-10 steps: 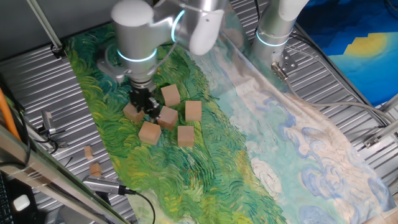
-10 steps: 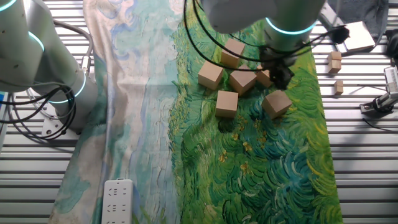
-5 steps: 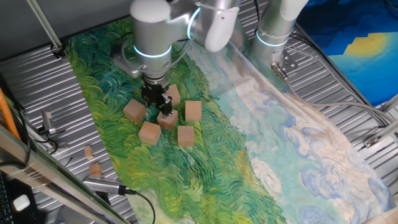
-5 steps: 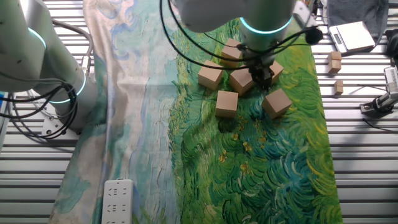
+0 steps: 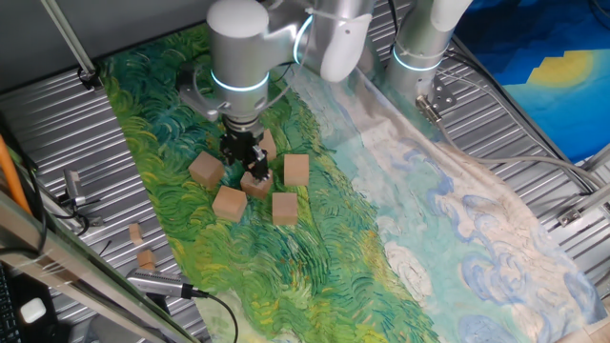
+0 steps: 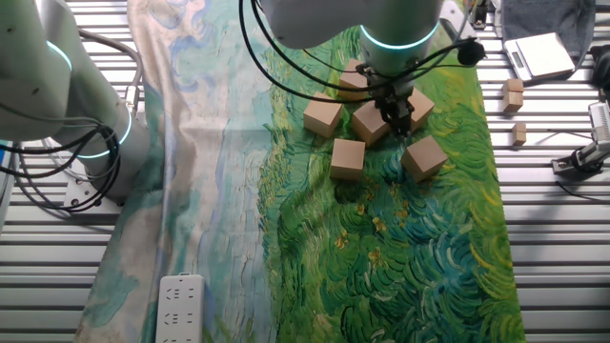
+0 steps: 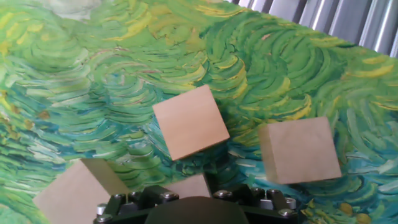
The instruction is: Stack the blocks into a pyramid shape
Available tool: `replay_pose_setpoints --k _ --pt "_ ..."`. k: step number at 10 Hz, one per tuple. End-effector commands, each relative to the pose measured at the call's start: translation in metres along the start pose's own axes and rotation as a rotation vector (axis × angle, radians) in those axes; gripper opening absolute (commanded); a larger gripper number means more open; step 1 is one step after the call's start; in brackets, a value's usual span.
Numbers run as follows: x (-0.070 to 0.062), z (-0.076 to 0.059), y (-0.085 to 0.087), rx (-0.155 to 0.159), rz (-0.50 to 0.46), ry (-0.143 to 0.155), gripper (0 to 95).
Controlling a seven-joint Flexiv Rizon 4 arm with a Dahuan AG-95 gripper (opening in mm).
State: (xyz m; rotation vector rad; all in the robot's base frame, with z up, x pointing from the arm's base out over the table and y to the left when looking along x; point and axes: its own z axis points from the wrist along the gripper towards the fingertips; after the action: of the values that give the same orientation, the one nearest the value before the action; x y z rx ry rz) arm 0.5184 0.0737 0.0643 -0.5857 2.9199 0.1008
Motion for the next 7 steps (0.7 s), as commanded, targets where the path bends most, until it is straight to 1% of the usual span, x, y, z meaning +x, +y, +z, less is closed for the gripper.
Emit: replay_pose_setpoints --k 1,4,5,7 --pt "0.001 0.002 0.001 0.002 -0.001 0.001 76.0" --pt "0.003 0.010 0.004 0.001 0.002 -0.001 76.0" --pt "0.005 0.014 0.005 -0.001 0.007 -0.003 76.0" --pt "0.007 0.014 0.005 -0.030 0.047 -0.010 76.0"
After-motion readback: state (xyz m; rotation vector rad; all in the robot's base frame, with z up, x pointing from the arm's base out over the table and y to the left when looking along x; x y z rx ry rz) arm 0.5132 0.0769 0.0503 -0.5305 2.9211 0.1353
